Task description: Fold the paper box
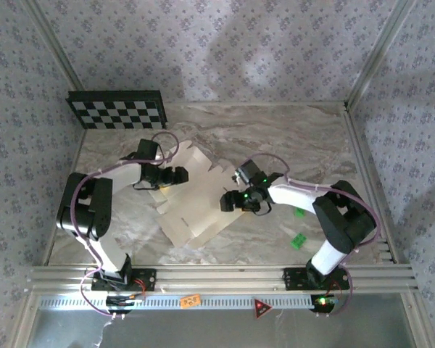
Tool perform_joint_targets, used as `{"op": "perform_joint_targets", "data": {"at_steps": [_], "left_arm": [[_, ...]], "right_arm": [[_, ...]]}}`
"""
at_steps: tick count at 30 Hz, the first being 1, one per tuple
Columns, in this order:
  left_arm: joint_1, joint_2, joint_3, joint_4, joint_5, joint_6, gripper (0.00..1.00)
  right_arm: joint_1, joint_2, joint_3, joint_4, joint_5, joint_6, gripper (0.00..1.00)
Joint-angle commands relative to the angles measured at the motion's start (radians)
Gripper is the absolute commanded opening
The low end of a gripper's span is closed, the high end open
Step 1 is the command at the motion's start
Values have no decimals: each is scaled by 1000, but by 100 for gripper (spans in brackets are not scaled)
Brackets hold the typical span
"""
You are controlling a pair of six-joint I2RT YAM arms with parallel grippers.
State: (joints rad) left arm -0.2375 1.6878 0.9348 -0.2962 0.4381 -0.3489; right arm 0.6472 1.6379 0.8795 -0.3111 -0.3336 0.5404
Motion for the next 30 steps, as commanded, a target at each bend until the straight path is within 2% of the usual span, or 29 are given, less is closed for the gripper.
{"op": "perform_joint_targets", "data": {"at_steps": [1, 6, 10, 16, 20, 23, 26, 30], "left_arm": [[14, -60, -55, -49, -26, 14, 87], [-6, -134, -148, -28, -4, -23, 87], [-71, -179, -216, -8, -9, -74, 87], [-236, -240, -295, 16, -50, -183, 87], [-327, -311, -350, 71, -71, -286, 87], [-378, -333, -364, 127, -72, -333, 88], [-384, -315, -326, 106, -67, -320, 88], [-371, -311, -208, -23, -113, -232, 89]], "right_arm": [[-99, 16, -28, -111, 18, -54, 77], [-225, 99, 44, -101, -22, -95, 74], [-290, 178, 150, -119, -23, -125, 73], [-329, 324, 346, -121, -55, -140, 73], [-341, 441, 498, -119, -134, -172, 73], [-330, 533, 683, -234, -172, -226, 69], [-317, 525, 760, -305, -140, -224, 68], [-298, 403, 722, -345, -90, -196, 69]]}}
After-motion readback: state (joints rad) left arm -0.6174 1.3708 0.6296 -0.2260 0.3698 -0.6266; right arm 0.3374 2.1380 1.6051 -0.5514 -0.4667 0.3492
